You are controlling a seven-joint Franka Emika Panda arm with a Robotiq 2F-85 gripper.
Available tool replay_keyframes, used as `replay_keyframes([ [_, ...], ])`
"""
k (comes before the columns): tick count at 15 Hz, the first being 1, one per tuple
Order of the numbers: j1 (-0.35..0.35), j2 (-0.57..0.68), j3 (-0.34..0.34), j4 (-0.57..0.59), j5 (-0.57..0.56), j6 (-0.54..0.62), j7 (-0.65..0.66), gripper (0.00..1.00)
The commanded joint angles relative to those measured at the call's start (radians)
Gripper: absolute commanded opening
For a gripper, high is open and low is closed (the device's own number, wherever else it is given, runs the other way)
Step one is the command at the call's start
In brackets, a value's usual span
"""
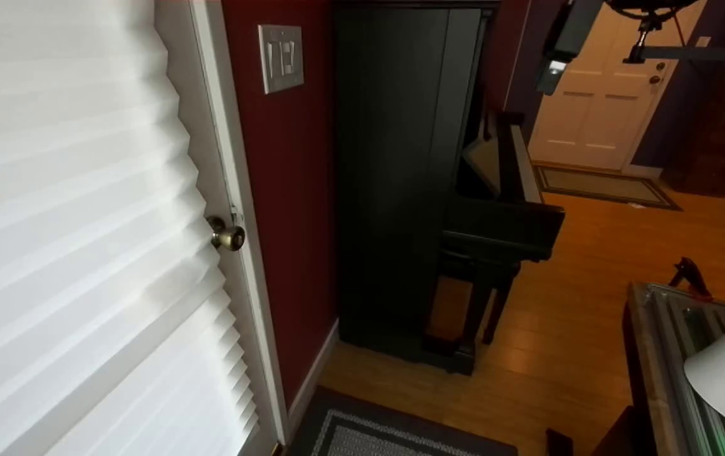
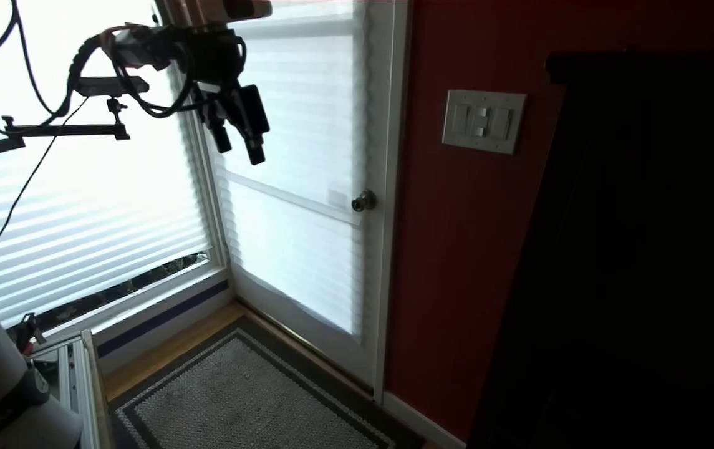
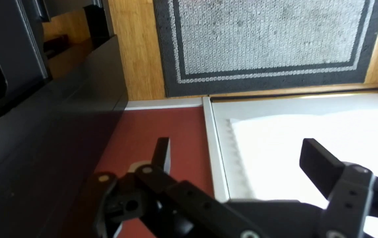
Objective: Flip a switch
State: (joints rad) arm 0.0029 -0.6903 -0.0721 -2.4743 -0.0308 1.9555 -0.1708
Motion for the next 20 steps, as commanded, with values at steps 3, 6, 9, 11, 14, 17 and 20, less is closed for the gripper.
replay_keyframes([
  [3,-0.012,0.344,0.073,0.277,-0.003,0.150,0.172,1.00],
  [6,-0.018,0.486,0.072,0.452,-0.020,0.139,0.193,1.00],
  [9,-0.034,0.601,0.046,0.625,-0.025,0.110,0.163,1.00],
  [11,-0.052,0.672,0.025,0.735,-0.026,0.094,0.148,1.00],
  [14,-0.076,0.768,0.000,0.864,-0.039,0.082,0.130,1.00],
  [17,-0.086,0.862,-0.009,0.967,-0.055,0.072,0.096,1.00],
  [20,-0.083,0.949,-0.006,1.033,-0.069,0.171,0.098,1.00],
])
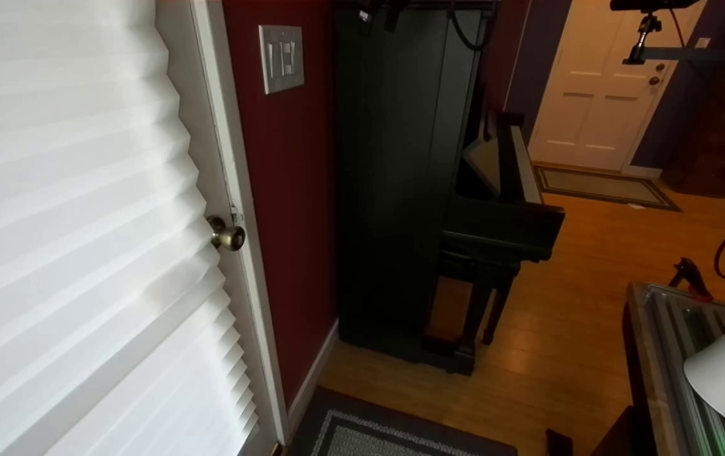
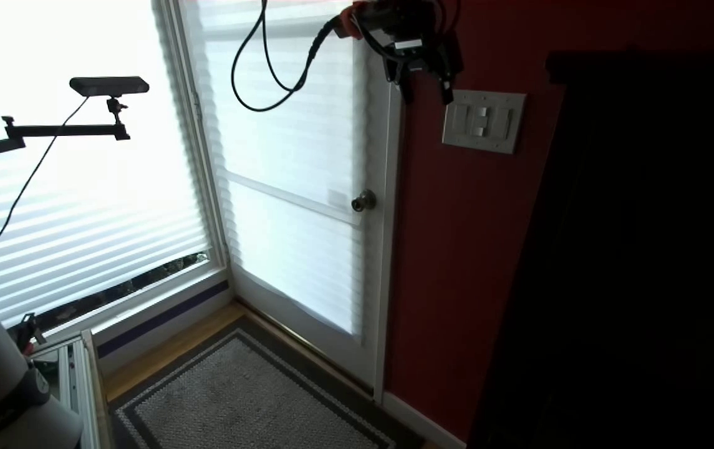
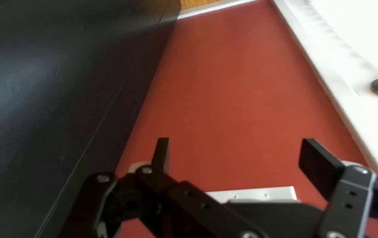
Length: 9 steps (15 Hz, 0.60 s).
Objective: Flip a switch
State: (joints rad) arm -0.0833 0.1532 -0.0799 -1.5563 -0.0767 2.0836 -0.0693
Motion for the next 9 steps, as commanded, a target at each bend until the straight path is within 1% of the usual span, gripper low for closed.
replay_keyframes([
  [1,-0.001,0.031,0.002,0.030,-0.003,0.017,-0.003,1.00],
  [4,0.001,0.094,0.003,0.083,-0.006,0.042,-0.002,1.00],
  [8,0.001,0.099,0.003,0.099,-0.007,0.043,-0.002,1.00],
  [9,0.003,0.122,0.005,0.119,-0.015,0.049,-0.020,1.00],
])
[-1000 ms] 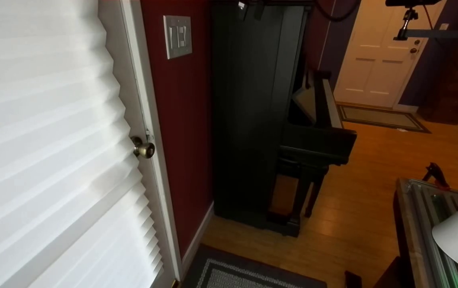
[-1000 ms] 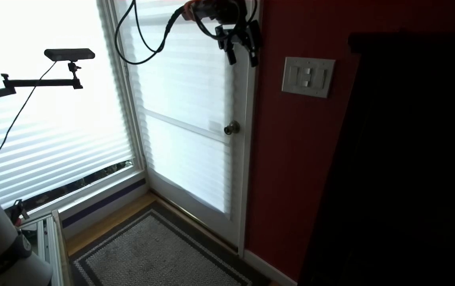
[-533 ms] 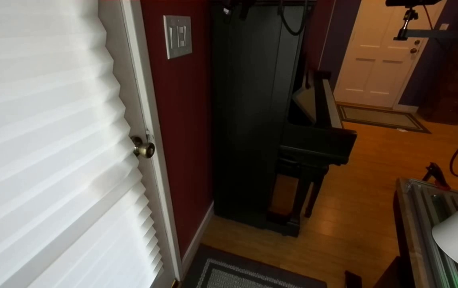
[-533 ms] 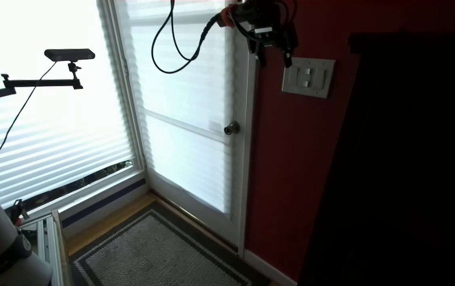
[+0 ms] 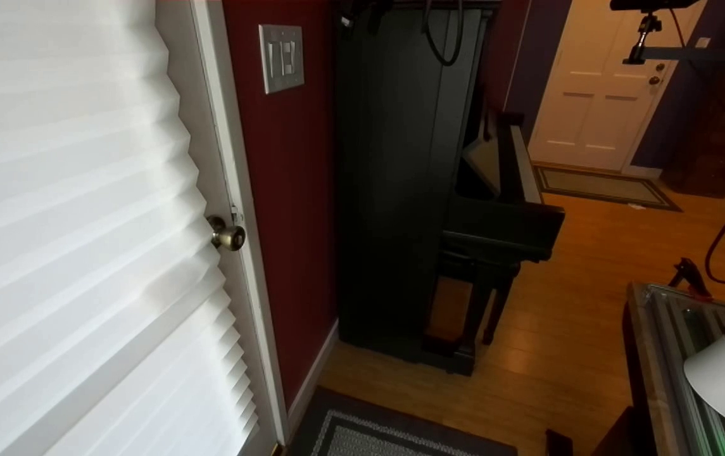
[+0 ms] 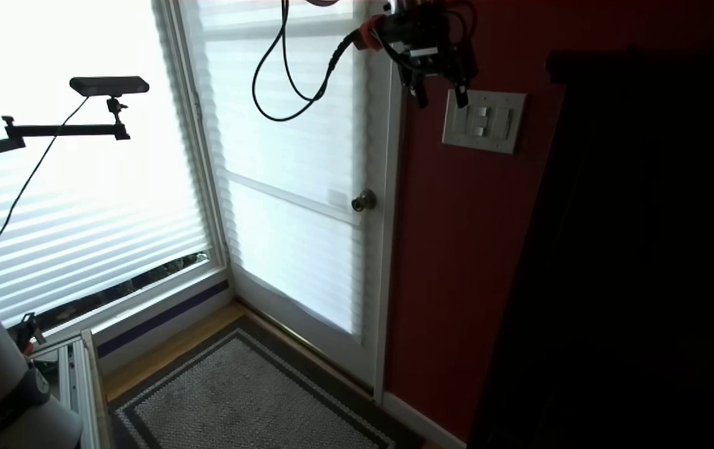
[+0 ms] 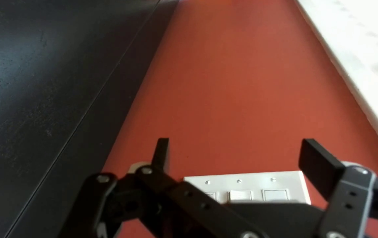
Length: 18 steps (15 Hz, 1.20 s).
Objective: Flip a switch
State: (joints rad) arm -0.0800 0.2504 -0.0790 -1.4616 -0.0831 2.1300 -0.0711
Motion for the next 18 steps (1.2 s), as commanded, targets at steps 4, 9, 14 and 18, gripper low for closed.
replay_keyframes([
  [4,0.010,0.087,0.019,0.064,-0.010,0.100,-0.043,1.00],
  [9,0.010,0.167,0.021,0.122,-0.007,0.215,-0.054,0.59],
  [14,-0.002,0.241,0.029,0.196,0.014,0.289,-0.060,0.24],
  [18,0.000,0.296,0.030,0.255,0.013,0.327,-0.049,0.00],
])
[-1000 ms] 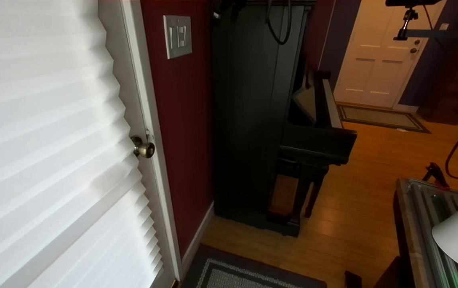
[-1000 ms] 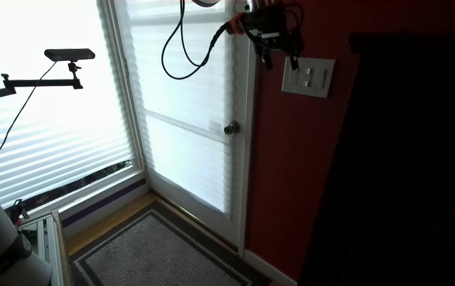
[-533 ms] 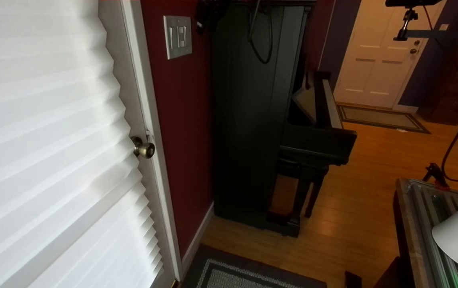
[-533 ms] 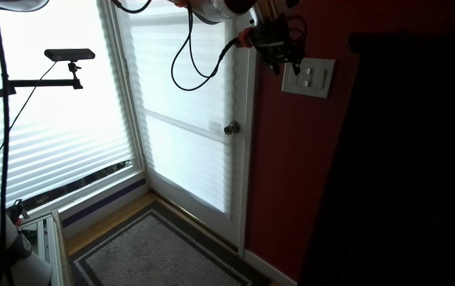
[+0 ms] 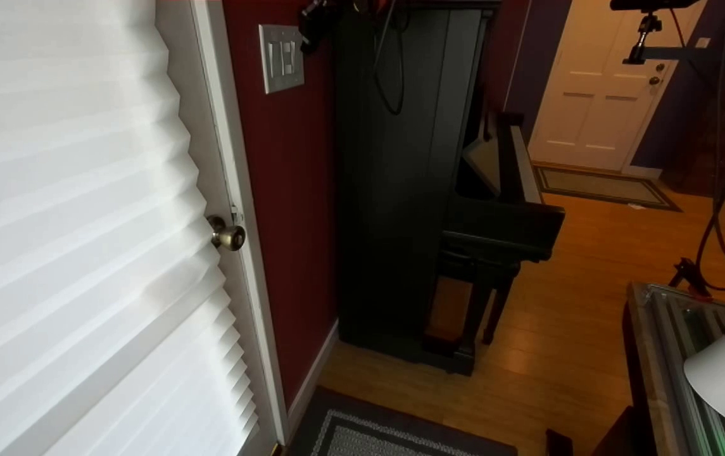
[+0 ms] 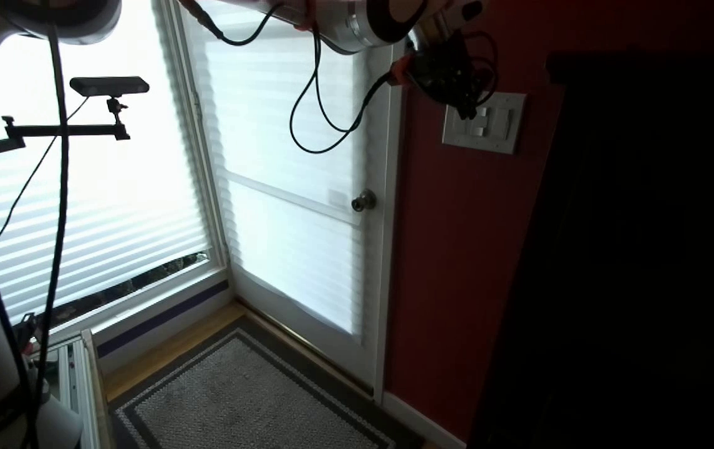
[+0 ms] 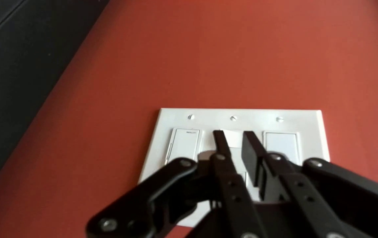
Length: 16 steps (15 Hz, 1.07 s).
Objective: Flip a switch
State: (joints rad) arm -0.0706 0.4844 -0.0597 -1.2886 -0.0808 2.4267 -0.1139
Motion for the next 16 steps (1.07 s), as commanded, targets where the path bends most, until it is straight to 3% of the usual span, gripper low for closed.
replay_keyframes([
  [1,-0.010,0.074,0.012,0.097,0.014,0.035,-0.003,0.00],
  [10,-0.010,0.175,0.010,0.221,0.015,0.078,0.015,0.00],
  [16,-0.009,0.192,0.007,0.241,0.017,0.081,0.012,0.00],
])
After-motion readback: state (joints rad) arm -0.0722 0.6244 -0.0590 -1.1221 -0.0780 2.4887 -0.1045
